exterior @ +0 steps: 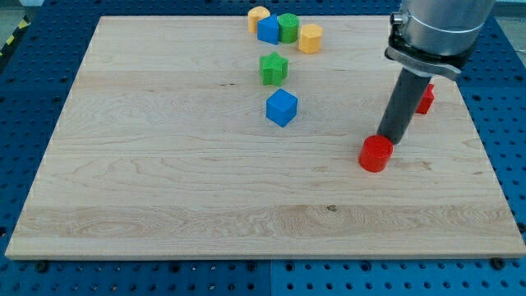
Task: Push the yellow heart towards the center
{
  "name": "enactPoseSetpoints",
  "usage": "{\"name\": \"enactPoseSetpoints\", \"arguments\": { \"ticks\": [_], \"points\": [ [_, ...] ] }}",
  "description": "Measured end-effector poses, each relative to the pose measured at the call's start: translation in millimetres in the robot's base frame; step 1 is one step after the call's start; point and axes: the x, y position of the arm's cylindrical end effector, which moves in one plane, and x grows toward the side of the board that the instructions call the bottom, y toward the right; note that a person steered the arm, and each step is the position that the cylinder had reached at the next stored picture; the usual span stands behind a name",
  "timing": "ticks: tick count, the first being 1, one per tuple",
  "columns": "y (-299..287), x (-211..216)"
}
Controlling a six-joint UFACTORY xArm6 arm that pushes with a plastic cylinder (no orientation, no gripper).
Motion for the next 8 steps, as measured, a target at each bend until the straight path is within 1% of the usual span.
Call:
{"name": "enactPoseSetpoints", "arguments": {
  "ticks": [1,2,3,4,5,6,7,8],
  "points": [
    [20,-8],
    [19,-30],
    [-2,-57],
    [-16,-74],
    [-16,-105],
    [3,-133],
    [5,-162],
    [-3,-206]
  ]
}}
